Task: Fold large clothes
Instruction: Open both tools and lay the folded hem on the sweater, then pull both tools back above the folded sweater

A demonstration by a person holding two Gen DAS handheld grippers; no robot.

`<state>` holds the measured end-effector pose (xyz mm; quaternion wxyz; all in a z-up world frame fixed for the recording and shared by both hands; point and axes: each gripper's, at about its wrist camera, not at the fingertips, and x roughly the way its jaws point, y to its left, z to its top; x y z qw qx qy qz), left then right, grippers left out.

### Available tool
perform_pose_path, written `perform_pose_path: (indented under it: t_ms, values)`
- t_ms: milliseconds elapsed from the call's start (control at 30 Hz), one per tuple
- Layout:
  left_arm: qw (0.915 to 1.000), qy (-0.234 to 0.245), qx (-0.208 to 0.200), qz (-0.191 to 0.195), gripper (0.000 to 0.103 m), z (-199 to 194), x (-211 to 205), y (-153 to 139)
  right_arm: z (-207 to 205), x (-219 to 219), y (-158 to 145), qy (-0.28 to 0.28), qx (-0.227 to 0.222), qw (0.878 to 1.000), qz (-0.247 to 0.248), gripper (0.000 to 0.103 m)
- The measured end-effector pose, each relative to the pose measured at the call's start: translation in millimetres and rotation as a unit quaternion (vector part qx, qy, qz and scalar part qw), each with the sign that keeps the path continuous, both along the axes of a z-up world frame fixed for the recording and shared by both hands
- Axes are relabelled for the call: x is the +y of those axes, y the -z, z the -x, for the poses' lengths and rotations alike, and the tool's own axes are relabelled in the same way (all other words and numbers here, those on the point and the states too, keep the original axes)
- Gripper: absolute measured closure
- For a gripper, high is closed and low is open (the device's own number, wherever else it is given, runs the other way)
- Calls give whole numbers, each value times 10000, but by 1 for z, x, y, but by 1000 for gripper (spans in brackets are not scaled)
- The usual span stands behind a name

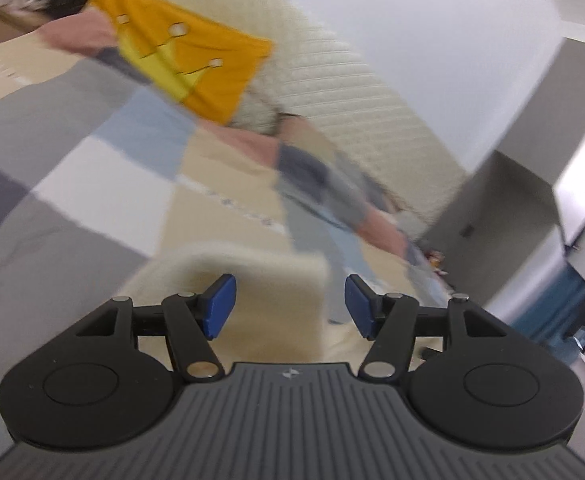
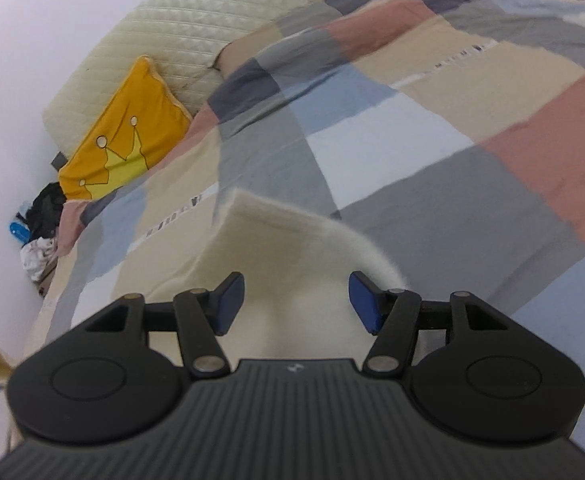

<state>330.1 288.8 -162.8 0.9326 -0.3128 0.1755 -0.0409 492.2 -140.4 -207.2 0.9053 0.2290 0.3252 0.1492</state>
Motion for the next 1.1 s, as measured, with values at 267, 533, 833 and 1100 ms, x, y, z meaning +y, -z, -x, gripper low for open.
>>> perform_pose_path:
  t_ms: [267,533,833,1100]
  values:
    - [9954,-620,595,428,38,-22,44,46,1,2,1,21,-49,9998,166,45]
    - [9933,-587,968,-213,38,-37,34,48,-6,10,5,-90,-38,9988,473,45]
    - [9770,-410,1324,-1618,38,-58,-5,37,-19,36,-1,-516,-381,9912,1159,41]
    - [9664,-304,1869,-1736,38,-83,-6,61,-38,46,23,-718,-85,9880,1363,44]
